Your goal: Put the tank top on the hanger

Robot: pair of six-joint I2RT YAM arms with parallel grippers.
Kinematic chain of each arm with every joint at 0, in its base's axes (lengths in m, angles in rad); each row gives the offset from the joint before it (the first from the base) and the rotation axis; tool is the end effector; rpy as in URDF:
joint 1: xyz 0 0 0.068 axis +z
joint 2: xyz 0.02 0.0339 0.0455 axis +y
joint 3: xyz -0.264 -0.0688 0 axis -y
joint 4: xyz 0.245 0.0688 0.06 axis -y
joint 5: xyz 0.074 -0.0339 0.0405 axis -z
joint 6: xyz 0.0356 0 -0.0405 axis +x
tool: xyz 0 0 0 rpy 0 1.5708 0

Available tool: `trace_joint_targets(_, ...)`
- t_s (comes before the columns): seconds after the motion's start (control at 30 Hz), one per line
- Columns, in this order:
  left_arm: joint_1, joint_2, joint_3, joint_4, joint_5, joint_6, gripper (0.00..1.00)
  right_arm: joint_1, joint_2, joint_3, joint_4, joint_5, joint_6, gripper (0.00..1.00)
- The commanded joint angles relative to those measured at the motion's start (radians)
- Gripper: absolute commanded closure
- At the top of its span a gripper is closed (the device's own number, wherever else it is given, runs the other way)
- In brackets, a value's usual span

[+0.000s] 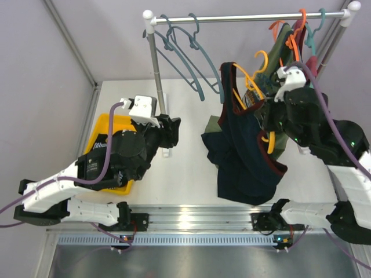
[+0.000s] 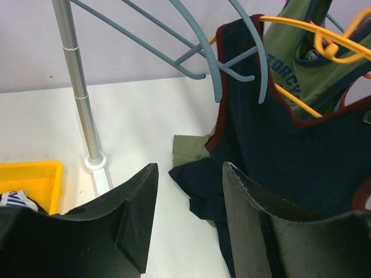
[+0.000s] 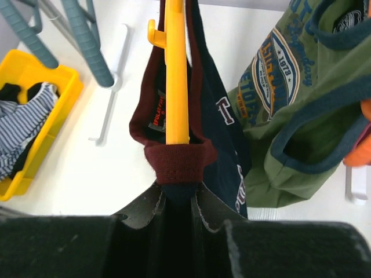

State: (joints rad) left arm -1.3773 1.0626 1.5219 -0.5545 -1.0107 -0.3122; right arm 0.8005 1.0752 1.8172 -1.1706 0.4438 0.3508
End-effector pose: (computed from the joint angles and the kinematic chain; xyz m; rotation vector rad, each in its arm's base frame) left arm 0.0636 -0.1679 0.4977 0.1091 1.6372 -0.4580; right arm 0.1022 0.0834 0.5114 -0.1591 1.9622 0.3127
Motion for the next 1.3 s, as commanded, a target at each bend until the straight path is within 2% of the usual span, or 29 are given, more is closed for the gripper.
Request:
trace_joint_targets(0.0,-0.003,-0.018,-0.014,-0.005,0.0,-0.005,0.47,-0.043,0.055,0.083,0.14,0.027,-0.047,1.0)
trace_joint_targets(0.47,-0.003,-0.039,-0.043,-0.004,-0.006,-0.005,0.47,-0.426,0.193,0.246,0.23,-0.286,-0.118,1.0)
trace_joint_targets(0.8,-0.002,-0.038,-0.046,0.005,-0.006,0.002,0.46,-0.494,0.249,0.327,0.256,-0.344,-0.13,1.0)
trace_joint_targets(1.27,0.0,-0.026,-0.031,0.001,-0.003,0.022,0.46,-0.495,0.35,0.412,0.295,-0.281,-0.116,1.0)
